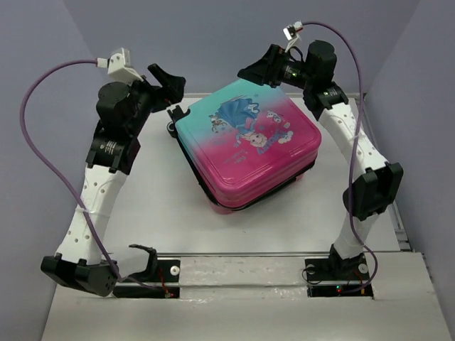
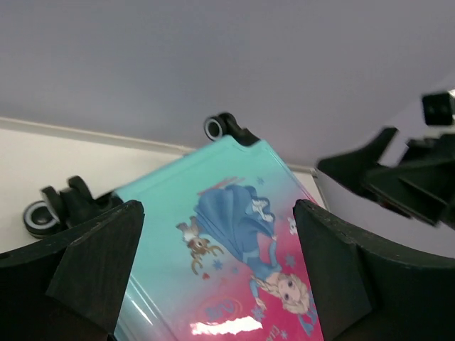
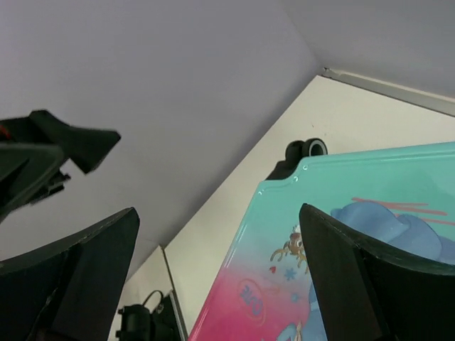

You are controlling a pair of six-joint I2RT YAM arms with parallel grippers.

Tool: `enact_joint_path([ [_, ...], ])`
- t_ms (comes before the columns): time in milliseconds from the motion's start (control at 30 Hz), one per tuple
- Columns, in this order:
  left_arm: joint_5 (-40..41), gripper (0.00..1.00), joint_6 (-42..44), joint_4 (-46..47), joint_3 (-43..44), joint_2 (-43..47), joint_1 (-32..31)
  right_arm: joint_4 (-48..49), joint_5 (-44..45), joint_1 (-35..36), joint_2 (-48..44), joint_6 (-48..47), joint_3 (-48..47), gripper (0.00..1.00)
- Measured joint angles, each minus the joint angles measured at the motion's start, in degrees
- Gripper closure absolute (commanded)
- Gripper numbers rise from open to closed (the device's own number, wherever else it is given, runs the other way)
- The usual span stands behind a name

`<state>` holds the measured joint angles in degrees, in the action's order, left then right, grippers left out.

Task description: Pack the luggage

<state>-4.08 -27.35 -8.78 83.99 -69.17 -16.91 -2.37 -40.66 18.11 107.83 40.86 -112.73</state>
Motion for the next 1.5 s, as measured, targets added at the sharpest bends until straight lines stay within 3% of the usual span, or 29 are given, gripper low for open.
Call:
enact_joint_path([
  [167,-1.6,0.01,-0.2,1.7,0.1,-3.8,6.7,-2.9,1.0,-1.2,-12.0,-7.3,11.4,0.00],
  [367,-7.4,0.01,-3.6,5.2,-2.8,-19.6,12.7,-4.1,4.0,-2.6,-30.3,-13.7,34.1,0.00],
  [567,-14.1,0.01,-7.8,6.0,-0.3,-34.1,18.4,-3.6,5.0,-2.4,-39.4,-16.5,47.3,0.00],
  [867,-18.6,0.01,-11.3,8.4,7.5,-40.3,18.4,-2.7,5.3,-2.3,-41.6,-17.1,53.3,0.00],
  [1200,-21.0,0.01,-14.6,12.2,8.8,-44.2,17.9,-0.2,5.3,-2.3,-41.8,-17.1,54.2,0.00],
  [1500,-10.0,0.01,-12.2,9.4,3.7,-38.2,17.6,0.5,5.3,-2.3,-41.9,-17.1,56.7,0.00],
])
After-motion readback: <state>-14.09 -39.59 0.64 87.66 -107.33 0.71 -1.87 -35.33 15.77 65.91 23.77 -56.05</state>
